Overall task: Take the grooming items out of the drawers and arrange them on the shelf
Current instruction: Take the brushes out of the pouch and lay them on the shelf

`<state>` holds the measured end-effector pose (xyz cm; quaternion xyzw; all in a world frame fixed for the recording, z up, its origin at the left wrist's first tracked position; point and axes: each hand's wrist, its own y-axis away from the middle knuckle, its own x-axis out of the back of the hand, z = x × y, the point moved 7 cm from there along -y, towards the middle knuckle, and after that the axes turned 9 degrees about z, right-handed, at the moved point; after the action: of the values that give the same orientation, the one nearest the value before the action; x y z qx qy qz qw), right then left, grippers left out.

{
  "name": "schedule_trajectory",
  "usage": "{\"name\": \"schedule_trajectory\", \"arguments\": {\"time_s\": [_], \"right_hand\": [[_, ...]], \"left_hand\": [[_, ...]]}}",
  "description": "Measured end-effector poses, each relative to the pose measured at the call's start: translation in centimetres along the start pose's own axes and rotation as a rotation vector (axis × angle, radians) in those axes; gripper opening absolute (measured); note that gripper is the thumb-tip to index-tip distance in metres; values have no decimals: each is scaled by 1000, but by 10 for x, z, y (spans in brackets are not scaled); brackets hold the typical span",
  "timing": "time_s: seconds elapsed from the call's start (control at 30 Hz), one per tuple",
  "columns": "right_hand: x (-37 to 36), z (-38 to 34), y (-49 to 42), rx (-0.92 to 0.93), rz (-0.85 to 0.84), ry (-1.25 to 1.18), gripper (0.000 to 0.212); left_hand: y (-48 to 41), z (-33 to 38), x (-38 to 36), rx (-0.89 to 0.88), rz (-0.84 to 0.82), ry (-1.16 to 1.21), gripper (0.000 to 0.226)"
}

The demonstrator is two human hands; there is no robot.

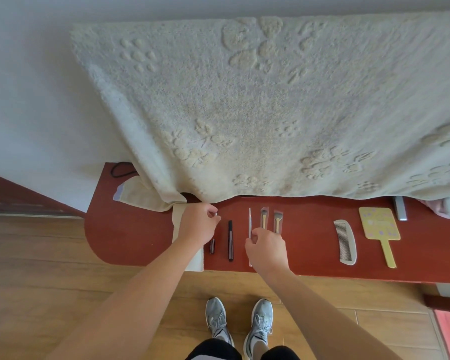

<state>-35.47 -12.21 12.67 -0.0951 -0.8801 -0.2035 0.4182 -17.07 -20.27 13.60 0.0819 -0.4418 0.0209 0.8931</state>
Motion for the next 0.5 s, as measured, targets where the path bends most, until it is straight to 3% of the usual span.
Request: {"name": "schedule_trajectory", "arguments": {"time_s": [0.5], "right_hand": [[-36, 8, -22, -19, -14, 48, 16]], "left_hand": [[-13, -25, -31, -122, -57, -224, 22]]}}
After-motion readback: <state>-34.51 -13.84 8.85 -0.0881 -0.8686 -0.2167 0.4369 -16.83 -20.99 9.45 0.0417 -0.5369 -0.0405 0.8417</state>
